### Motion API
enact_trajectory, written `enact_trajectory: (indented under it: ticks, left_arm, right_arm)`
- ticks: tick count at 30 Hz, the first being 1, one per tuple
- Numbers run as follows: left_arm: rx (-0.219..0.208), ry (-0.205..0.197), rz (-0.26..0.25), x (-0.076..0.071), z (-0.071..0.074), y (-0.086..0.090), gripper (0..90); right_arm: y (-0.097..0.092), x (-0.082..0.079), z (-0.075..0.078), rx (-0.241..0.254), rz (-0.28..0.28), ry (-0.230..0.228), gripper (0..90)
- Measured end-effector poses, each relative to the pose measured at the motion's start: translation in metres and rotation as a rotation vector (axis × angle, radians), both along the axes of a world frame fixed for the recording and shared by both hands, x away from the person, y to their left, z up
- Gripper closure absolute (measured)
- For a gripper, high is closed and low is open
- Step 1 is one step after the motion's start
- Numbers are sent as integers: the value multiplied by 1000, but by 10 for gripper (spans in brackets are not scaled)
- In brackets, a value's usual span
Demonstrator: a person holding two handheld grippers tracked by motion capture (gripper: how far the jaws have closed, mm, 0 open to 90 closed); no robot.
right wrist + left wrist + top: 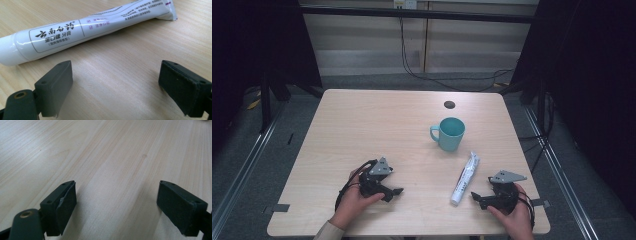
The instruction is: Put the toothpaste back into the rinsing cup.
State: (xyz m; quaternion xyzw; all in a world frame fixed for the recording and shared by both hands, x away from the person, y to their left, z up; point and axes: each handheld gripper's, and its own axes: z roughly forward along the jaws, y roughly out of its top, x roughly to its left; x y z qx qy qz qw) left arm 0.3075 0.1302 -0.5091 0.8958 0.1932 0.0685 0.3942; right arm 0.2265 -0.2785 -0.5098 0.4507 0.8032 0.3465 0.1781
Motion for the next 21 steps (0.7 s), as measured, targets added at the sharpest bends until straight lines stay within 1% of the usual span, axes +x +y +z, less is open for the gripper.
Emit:
enact_trajectory:
  ticks: [6, 7, 8, 9, 10, 11, 12, 13, 14, 15, 16, 18, 20, 21]
  left_arm:
    - [0, 0, 0, 0, 0, 0, 159]
    - [0, 0, 0, 0, 0, 0, 160]
    - [0, 0, 0, 0, 0, 0, 160]
    - [0, 0, 0, 0, 0, 0, 160]
    - [0, 0, 0, 0, 0, 0, 160]
    - [0, 0, 0, 0, 0, 0, 160]
    - [0, 1, 0, 0, 0, 0, 159]
    - [-1, 1, 0, 0, 0, 0, 160]
    - [0, 1, 0, 0, 0, 0, 160]
    - [0, 1, 1, 0, 0, 0, 160]
    - [1, 1, 1, 0, 0, 0, 160]
    - [3, 2, 0, 0, 0, 0, 160]
    - [2, 2, 0, -1, 0, 0, 160]
    - [2, 2, 0, 0, 0, 0, 160]
  right_arm:
    - [0, 0, 0, 1, -6, 1, 123]
    - [0, 1, 0, 4, -23, 0, 133]
    - [0, 1, 0, 4, -23, 0, 133]
    - [0, 1, 0, 9, -35, 4, 133]
    - [1, 2, 2, 14, -50, 20, 133]
    - [1, 2, 2, 14, -50, 20, 133]
    - [1, 4, 4, 12, -53, 37, 136]
    - [2, 8, 10, 23, -85, 104, 174]
    - [2, 8, 10, 23, -85, 104, 174]
    - [1, 11, 13, 18, -88, 129, 212]
    - [1, 14, 17, 25, -100, 173, 254]
    - [-1, 21, 23, 42, -124, 227, 248]
    - [-2, 29, 32, 57, -148, 240, 250]
    - [-1, 36, 41, 88, -152, 241, 265]
